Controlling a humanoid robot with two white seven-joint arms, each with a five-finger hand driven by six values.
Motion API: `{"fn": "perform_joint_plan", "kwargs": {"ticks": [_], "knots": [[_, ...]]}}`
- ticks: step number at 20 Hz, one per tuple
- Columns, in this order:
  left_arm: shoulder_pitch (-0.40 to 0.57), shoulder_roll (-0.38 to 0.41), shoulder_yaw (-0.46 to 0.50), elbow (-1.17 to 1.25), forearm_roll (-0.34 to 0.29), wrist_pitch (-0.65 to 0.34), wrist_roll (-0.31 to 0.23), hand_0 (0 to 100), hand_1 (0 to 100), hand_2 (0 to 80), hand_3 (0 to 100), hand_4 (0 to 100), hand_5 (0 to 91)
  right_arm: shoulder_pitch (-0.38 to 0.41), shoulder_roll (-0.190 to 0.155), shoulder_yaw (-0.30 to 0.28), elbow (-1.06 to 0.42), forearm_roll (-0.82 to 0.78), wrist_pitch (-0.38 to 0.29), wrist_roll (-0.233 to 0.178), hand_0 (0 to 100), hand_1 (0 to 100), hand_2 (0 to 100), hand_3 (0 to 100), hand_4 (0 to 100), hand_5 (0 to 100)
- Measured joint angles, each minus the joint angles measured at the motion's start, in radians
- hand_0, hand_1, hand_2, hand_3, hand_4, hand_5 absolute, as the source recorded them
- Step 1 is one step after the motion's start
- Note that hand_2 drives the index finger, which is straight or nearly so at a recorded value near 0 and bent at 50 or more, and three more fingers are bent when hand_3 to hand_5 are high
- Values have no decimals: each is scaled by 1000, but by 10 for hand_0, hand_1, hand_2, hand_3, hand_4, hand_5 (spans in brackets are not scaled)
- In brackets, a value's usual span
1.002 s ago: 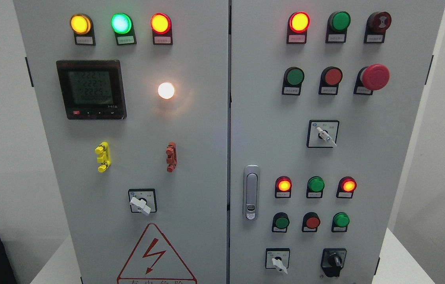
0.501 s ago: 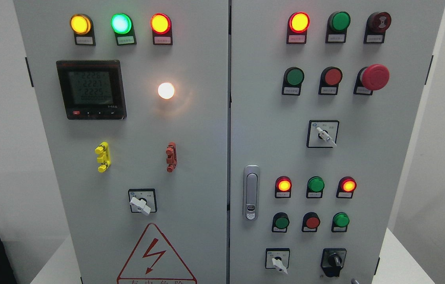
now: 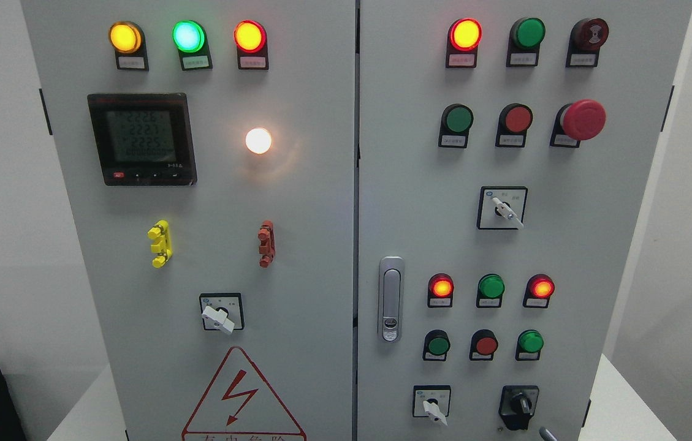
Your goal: Trip black knob to open circuit
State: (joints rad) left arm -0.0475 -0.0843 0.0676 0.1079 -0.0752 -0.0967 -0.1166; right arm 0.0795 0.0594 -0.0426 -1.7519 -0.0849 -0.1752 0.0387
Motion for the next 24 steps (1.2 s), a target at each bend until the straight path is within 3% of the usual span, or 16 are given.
{"fn": "perform_joint_plan", "kwargs": {"ticks": [24], "knots": [[0, 0, 0, 0, 0, 0, 0, 120, 389, 0, 0, 0, 0, -17, 7, 37, 8, -1, 9, 2, 0, 95, 56, 1000, 1000, 992]]}}
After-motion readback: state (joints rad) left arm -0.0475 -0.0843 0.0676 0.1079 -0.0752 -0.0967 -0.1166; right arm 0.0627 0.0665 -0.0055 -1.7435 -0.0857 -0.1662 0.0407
